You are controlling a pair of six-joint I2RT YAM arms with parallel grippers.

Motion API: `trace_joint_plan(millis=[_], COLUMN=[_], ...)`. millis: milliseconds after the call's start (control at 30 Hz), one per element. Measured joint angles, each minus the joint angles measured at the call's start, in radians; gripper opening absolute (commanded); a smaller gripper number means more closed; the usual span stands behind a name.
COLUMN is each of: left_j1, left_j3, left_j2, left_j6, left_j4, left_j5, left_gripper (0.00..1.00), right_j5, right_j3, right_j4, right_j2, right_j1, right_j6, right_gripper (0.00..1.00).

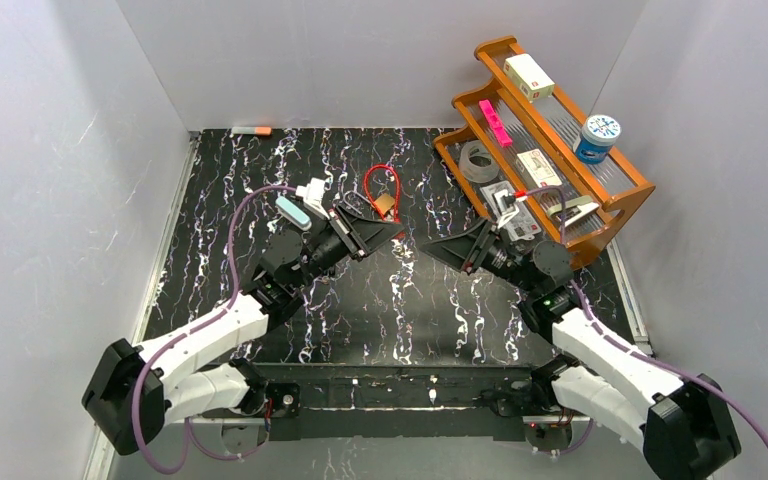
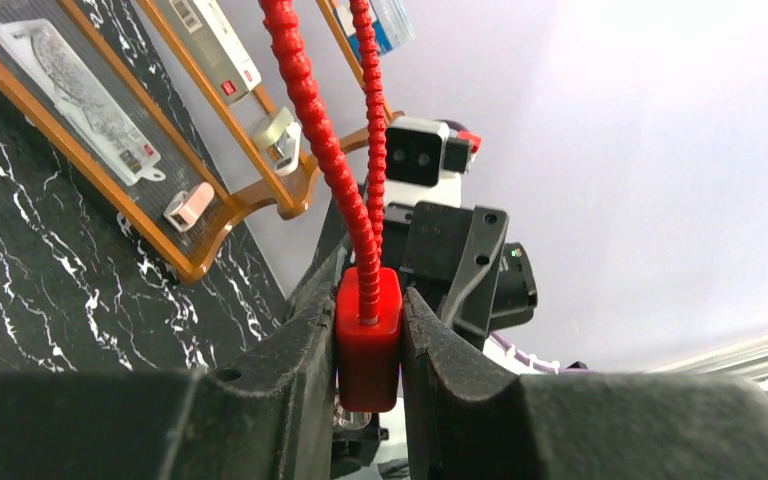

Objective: Unlock with the key
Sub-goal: Unlock the lock.

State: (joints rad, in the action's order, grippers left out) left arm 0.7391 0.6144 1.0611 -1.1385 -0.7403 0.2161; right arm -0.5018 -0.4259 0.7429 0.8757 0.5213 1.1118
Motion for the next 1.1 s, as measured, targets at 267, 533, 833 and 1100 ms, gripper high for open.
trace_joint_plan(millis=[267, 533, 833, 1100], left_j1=[0.000, 0.000, 0.000, 0.000], left_j3=[-0.020, -0.048, -0.054, -0.066], left_j2=[0.031, 0.033, 0.034, 0.034], left_j6=[-0.064, -0.097, -0.118, -0.123], left_j4=[-0.085, -0.128, -0.158, -0.183], left_j5=[-0.047, -0.060, -0.063, -0.066], left_gripper=[0.00, 0.00, 0.00, 0.00], right_j5=[0.034, 0.071, 0.084, 0.088], right_j3=[-0.029, -0.037, -0.067, -0.089], right_j4=[0.106, 0.161, 0.173, 0.184], right_j2=[0.113, 0.145, 0.180, 0.219], right_j1=[0.117, 0.143, 0.155, 0.169], right_j6=[0.010, 0.016, 0.018, 0.043], right_gripper=[0.36, 0.40, 0.35, 0.24])
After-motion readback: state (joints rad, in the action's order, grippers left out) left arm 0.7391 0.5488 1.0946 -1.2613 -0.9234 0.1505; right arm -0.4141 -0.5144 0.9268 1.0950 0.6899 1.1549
